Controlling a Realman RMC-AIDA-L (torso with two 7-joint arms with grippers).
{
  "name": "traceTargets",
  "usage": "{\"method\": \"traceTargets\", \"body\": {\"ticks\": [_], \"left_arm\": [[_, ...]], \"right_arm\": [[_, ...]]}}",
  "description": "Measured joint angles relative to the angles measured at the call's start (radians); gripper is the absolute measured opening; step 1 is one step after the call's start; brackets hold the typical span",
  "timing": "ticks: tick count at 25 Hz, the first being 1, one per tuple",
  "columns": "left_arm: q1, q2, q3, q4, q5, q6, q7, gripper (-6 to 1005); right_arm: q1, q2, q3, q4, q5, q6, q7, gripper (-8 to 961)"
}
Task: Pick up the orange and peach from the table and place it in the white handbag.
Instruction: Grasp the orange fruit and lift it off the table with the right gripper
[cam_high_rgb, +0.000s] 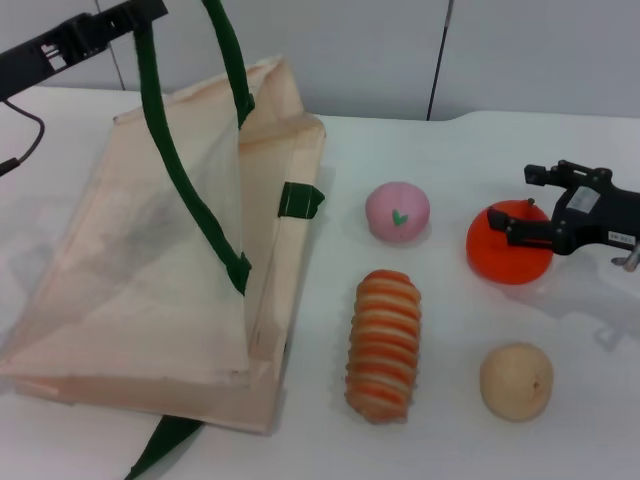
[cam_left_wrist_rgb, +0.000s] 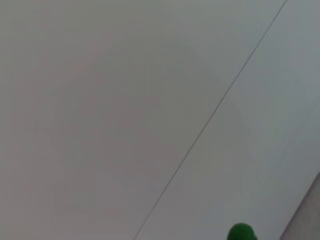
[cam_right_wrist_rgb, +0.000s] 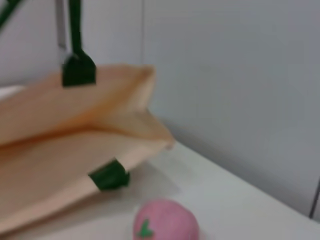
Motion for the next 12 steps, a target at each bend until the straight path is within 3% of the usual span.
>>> {"method": "traceTargets", "body": {"ticks": [12], "left_arm": [[0.0, 0.0, -0.023, 0.0, -0.012, -0.061, 0.009, 130]], "right_arm": [[0.04, 0.002, -0.001, 0.034, -0.139, 0.128, 0.064, 880]]}}
